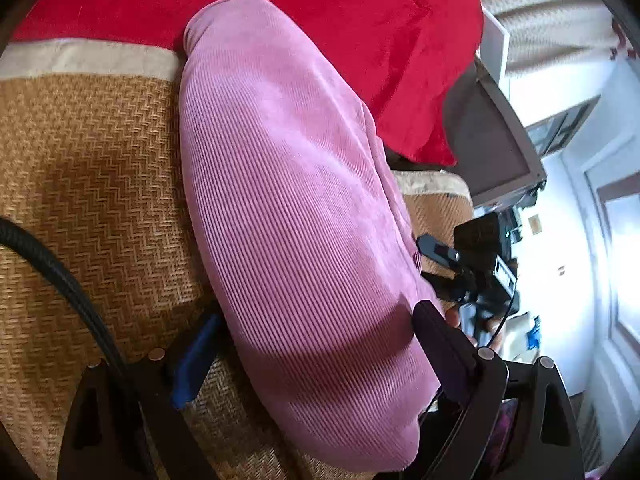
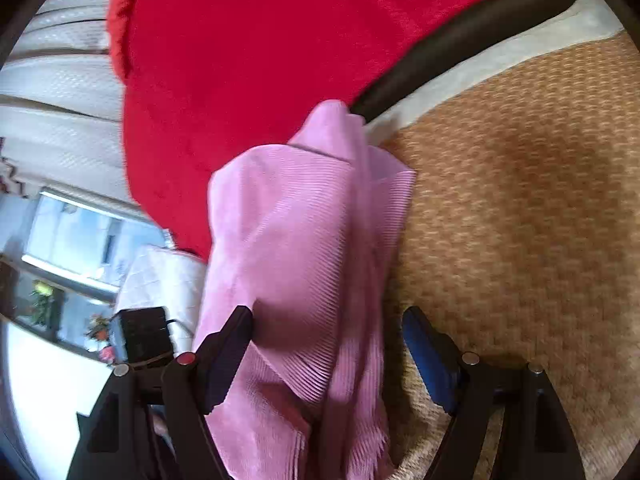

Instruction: Fold large clothes

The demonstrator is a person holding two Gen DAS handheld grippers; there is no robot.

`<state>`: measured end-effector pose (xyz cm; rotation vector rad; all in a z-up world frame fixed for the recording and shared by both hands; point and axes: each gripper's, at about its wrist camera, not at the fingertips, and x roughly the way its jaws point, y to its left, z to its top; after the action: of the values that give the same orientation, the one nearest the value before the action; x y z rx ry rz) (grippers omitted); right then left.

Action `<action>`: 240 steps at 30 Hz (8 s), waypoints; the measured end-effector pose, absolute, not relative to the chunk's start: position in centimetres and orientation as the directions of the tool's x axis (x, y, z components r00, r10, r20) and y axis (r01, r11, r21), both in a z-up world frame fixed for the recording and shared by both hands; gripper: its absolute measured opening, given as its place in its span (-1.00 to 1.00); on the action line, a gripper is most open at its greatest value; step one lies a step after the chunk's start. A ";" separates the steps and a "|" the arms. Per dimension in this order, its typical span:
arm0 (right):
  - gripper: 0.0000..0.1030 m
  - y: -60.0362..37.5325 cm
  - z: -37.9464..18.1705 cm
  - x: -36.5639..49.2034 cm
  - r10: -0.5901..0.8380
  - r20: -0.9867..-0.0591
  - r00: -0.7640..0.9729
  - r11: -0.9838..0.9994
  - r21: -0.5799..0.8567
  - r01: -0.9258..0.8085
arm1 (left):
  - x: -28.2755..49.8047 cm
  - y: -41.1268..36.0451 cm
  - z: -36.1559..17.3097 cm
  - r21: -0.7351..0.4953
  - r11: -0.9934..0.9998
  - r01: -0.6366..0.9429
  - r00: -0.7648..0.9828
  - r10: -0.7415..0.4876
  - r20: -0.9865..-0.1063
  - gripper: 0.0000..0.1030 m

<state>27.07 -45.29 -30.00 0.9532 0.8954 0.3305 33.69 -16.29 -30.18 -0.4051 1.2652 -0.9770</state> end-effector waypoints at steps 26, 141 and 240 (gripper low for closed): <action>-0.01 -38.0 -27.0 28.1 0.558 -0.511 0.654 0.663 0.748 0.019 | 33.5 -16.1 -28.3 -0.701 0.545 0.461 0.097 -0.816 -0.570 0.47; -0.28 -19.2 -24.1 15.1 0.299 -0.773 0.559 0.946 0.319 -0.064 | 17.3 -4.8 -25.8 -0.122 0.921 0.371 0.507 -0.311 -0.804 0.75; 0.34 -13.2 -2.7 -4.7 -0.251 -0.467 0.848 0.968 -0.124 0.218 | -2.0 -2.2 -3.2 0.215 0.973 0.086 0.957 -0.020 -0.291 0.94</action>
<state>-4.66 -13.16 -2.71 -0.0677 0.5008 -0.2473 -1.95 -2.23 -3.18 0.2282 0.2911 -0.0545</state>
